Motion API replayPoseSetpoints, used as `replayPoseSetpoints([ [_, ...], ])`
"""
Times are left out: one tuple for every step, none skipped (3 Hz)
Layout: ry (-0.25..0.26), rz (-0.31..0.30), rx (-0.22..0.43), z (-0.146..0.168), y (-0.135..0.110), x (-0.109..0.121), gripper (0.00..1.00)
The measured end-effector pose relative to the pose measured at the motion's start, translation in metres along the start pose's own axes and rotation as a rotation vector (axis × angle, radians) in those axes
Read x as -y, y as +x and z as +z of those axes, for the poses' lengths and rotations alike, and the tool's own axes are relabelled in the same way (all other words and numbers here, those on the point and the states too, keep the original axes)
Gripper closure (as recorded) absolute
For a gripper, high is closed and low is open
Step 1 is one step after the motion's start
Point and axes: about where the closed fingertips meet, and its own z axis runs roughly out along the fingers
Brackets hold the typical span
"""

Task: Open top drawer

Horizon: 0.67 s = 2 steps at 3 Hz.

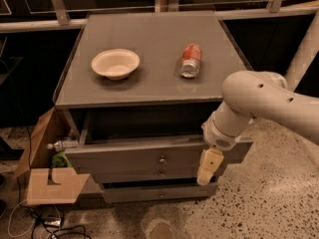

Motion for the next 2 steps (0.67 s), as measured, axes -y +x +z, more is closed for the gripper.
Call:
replayPoseSetpoints([
  [-0.040, 0.014, -0.015, 0.028, 0.005, 0.000, 0.00],
  [-0.084, 0.031, -0.047, 0.062, 0.015, 0.001, 0.00],
])
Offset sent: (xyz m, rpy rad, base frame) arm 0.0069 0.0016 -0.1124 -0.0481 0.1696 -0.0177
